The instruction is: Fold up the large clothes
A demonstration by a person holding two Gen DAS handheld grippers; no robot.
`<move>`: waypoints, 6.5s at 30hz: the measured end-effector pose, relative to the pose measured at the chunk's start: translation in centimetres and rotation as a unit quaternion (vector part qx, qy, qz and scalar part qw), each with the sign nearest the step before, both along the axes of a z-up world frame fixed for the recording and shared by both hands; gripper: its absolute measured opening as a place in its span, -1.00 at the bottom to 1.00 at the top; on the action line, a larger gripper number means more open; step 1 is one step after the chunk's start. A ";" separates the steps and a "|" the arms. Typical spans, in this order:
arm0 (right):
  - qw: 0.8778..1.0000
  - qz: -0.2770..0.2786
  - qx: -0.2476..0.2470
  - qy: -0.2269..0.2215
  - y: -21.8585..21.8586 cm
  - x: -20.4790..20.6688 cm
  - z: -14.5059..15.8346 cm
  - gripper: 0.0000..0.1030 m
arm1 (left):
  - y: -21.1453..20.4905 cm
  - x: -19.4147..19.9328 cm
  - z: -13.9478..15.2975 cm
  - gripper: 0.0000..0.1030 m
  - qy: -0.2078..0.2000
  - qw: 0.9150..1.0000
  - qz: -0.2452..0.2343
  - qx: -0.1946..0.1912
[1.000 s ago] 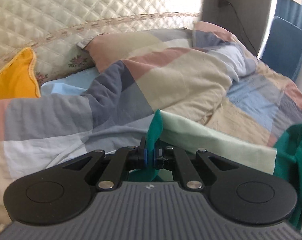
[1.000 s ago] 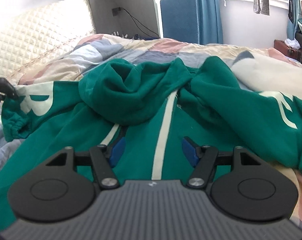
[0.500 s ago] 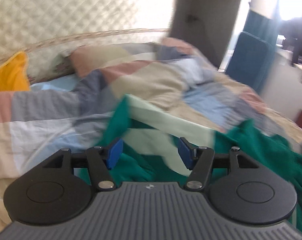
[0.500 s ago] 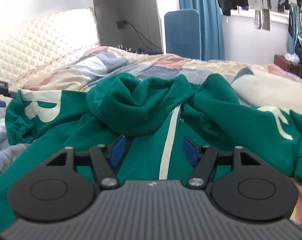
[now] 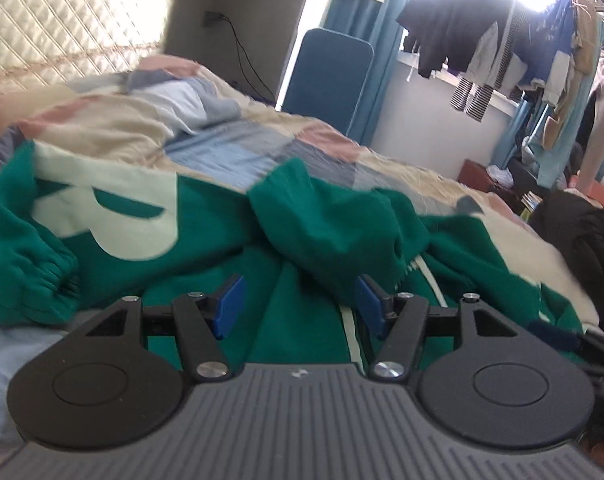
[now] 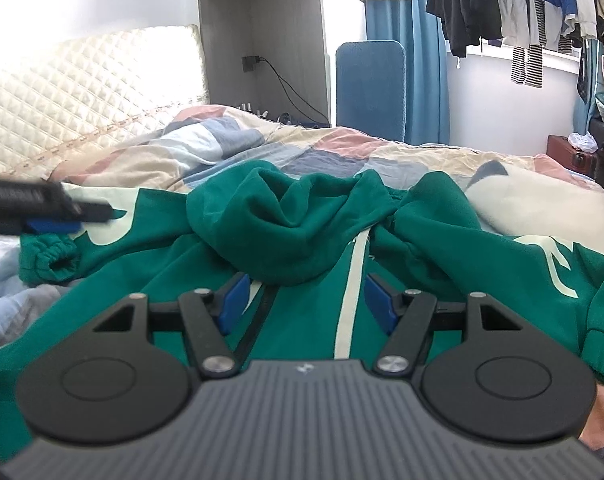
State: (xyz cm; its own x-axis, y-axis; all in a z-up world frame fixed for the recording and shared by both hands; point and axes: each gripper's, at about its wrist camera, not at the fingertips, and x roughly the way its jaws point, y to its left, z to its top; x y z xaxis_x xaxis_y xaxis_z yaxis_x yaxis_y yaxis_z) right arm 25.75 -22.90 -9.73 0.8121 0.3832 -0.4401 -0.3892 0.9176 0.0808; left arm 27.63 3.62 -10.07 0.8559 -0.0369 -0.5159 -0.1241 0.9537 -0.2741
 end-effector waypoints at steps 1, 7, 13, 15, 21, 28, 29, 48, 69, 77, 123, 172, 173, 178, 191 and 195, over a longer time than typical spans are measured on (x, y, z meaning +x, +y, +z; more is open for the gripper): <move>1.000 0.000 0.001 0.000 0.2 0.1 -0.1 0.27 | 0.2 0.3 -0.5 0.29 0.003 1.000 0.000 -0.006; 1.000 -0.004 0.003 0.012 1.8 2.7 -0.6 0.35 | 1.9 2.7 -2.5 0.29 0.005 1.000 -0.022 0.014; 1.000 -0.023 0.006 0.018 5.1 7.6 -2.0 0.83 | 3.2 4.5 -3.9 0.29 0.009 0.999 -0.010 0.029; 0.999 -0.020 0.005 0.037 6.3 9.7 -2.9 0.83 | 3.9 4.9 -4.2 0.29 0.010 1.000 -0.009 0.026; 0.998 -0.016 -0.022 0.054 10.8 16.3 -6.1 0.83 | 6.2 6.7 -6.1 0.29 0.025 1.000 0.009 -0.016; 0.997 0.004 -0.057 0.050 15.3 23.9 -7.9 0.76 | 8.4 8.3 -7.8 0.29 0.032 0.998 0.027 -0.053; 0.997 0.011 -0.054 0.055 15.7 25.0 -7.8 0.54 | 8.5 8.3 -8.0 0.29 0.032 0.997 0.031 -0.056; 0.994 -0.102 -0.026 -0.011 18.6 43.4 -1.4 -0.35 | 9.3 12.8 -11.5 0.29 0.019 0.997 0.046 -0.063; 0.999 -0.011 -0.019 0.025 6.8 35.3 0.0 0.63 | 7.5 11.3 -10.2 0.29 0.016 0.997 0.072 -0.012; 0.990 0.079 -0.072 0.097 9.2 31.5 -3.9 0.63 | 7.4 11.0 -9.7 0.29 0.013 0.997 0.070 -0.014; 0.997 -0.024 -0.052 0.042 1.9 26.3 -1.7 0.60 | 8.4 12.2 -7.6 0.29 0.030 0.997 0.023 0.067; 0.989 -0.097 -0.106 0.029 3.0 39.1 -8.4 -0.89 | 18.5 35.8 -10.3 -0.79 0.126 0.975 0.130 0.128; 0.990 -0.097 -0.100 0.030 3.0 38.9 -8.2 -0.85 | 18.4 35.5 -10.0 -0.70 0.127 0.975 0.126 0.130; 0.994 -0.095 -0.050 0.022 2.2 36.7 -5.9 -0.84 | 17.7 32.4 -7.1 -0.57 0.119 0.981 0.103 0.115; 0.998 -0.060 0.018 0.007 0.5 24.2 2.6 -0.84 | 11.5 18.9 3.0 -0.57 0.041 0.991 0.084 0.092; 0.998 -0.048 0.033 -0.005 0.0 19.2 5.1 -0.84 | 8.2 14.0 4.7 -0.57 0.020 0.993 0.062 0.094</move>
State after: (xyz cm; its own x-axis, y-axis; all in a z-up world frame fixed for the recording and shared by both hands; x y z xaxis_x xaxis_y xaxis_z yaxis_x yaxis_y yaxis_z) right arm 44.98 -22.88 -4.58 0.8511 0.3311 -0.4074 -0.3004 0.9436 0.1393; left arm 41.62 11.81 -5.36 0.8260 0.1683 -0.5379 -0.2514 0.9642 -0.0844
